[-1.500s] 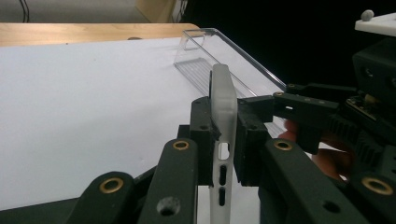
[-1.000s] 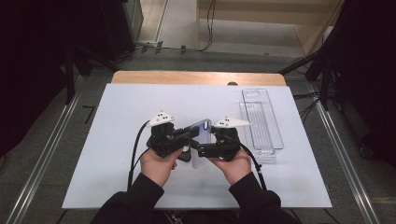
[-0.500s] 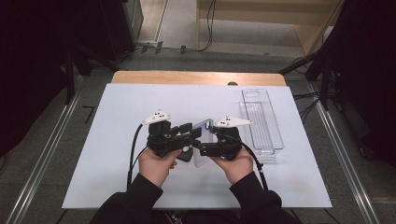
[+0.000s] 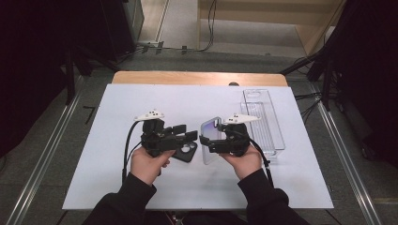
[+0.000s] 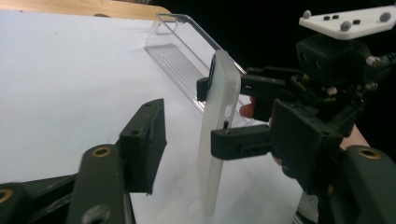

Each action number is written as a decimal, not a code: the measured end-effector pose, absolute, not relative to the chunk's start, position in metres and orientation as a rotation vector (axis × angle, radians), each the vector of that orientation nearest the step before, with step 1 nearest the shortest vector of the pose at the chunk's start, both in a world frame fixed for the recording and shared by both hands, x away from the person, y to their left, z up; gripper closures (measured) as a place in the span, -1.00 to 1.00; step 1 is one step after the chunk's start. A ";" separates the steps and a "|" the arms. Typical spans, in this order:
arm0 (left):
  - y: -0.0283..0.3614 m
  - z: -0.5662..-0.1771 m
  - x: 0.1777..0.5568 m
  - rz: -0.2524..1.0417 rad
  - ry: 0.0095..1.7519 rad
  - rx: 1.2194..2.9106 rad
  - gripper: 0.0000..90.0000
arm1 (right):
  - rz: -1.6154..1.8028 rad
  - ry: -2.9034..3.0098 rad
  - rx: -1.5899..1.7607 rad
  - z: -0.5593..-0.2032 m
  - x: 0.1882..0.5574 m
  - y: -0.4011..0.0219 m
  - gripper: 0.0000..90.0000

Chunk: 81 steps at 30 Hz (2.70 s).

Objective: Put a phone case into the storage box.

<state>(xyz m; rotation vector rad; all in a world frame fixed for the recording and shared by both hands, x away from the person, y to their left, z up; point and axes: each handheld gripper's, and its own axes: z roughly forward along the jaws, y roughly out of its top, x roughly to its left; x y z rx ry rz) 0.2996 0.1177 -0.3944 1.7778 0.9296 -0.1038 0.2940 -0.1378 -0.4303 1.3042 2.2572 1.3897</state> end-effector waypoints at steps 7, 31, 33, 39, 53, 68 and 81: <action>0.129 -0.399 0.303 -0.149 0.874 1.854 -0.26 | 1.441 2.333 1.223 -0.426 0.298 -0.147 -0.68; 0.175 -0.435 0.292 -0.204 0.782 2.035 -0.26 | 1.520 2.427 1.112 -0.404 0.301 -0.187 -0.68; 0.177 -0.436 0.292 -0.202 0.791 2.043 -0.26 | 1.519 2.423 1.115 -0.403 0.301 -0.189 -0.68; 0.181 -0.442 0.291 -0.201 0.798 2.069 -0.26 | 1.515 2.400 1.126 -0.395 0.299 -0.200 -0.68; 0.190 -0.448 0.284 -0.190 0.815 2.076 -0.26 | 1.500 2.270 1.199 -0.377 0.294 -0.233 -0.68; 0.199 -0.449 0.282 -0.154 0.855 2.070 -0.26 | 1.444 2.059 1.362 -0.375 0.302 -0.256 -0.68; 0.203 -0.450 0.282 -0.155 0.880 2.039 -0.26 | 1.315 1.955 1.457 -0.379 0.324 -0.267 -0.68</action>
